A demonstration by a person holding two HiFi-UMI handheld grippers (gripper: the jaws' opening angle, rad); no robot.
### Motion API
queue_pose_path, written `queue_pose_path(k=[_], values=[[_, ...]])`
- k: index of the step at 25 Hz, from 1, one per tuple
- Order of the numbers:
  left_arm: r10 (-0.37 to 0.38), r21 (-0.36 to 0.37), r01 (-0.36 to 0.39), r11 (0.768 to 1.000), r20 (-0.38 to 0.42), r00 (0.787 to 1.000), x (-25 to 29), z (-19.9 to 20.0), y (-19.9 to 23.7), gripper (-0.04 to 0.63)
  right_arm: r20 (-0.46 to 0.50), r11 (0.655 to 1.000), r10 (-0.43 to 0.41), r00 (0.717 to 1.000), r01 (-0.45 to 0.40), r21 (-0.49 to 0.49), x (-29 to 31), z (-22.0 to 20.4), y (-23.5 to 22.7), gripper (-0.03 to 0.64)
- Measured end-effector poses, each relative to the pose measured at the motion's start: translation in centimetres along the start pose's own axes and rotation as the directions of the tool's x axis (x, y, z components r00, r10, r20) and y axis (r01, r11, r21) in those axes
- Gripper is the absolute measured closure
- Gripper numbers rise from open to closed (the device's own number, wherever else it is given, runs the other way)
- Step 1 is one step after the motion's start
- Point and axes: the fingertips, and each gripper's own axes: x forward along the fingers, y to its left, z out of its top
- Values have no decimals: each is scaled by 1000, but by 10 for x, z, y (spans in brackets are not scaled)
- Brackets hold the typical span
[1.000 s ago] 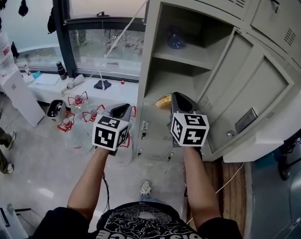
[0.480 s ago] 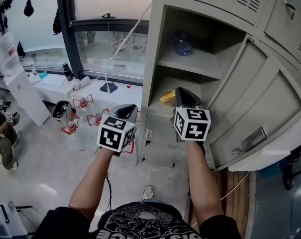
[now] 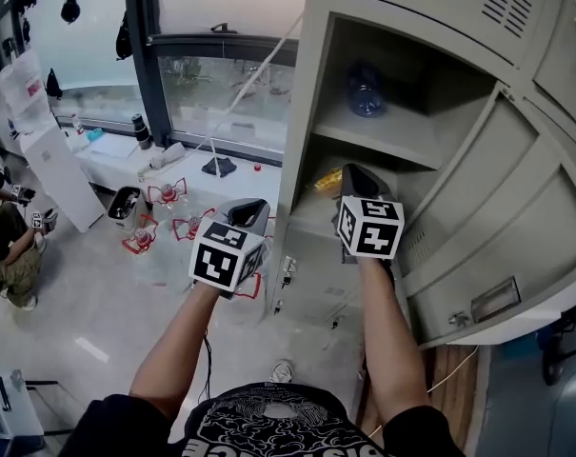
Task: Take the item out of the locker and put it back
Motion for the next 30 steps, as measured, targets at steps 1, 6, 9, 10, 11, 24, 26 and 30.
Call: queue_pose_path(k=[1,6,9,10,11,24,26,30], values=[[3,0,-3,1000,-3,1000,1,-1,1,594,2,1000,-2,1000,2,4,4,0,-2,591],[20,-6,-20,1000,-18,1000,6,-7,6,594,17,1000,-18,1000,18,8,17,1,-13,591],[23,-5,-23,1000,-22,999,6,-8,7,594,22,1000,-22,1000,22,8,18,-1,-15,591],[23,-4,-23,1000,-23,999,7,-8,7,594,24,1000,-22,999,22,7,17,-2,-15,591],[23,-4,-23,1000,-24,999,7,-8,6,594,24,1000,-21,999,21,5,17,-2,-15,591],[2,-8,-2,1000,-35,999,6,-14,-6,594,-16,1000,-25,1000,25,-2,-6,-27,-11,591],[-8,-11,7,1000,-36,999,5,-14,-10,594,-34,1000,-22,999,22,0,-9,-35,-9,591],[-8,1,8,1000,-29,1000,2,-13,-13,594,-66,1000,-17,998,18,9,-14,-49,-5,591]])
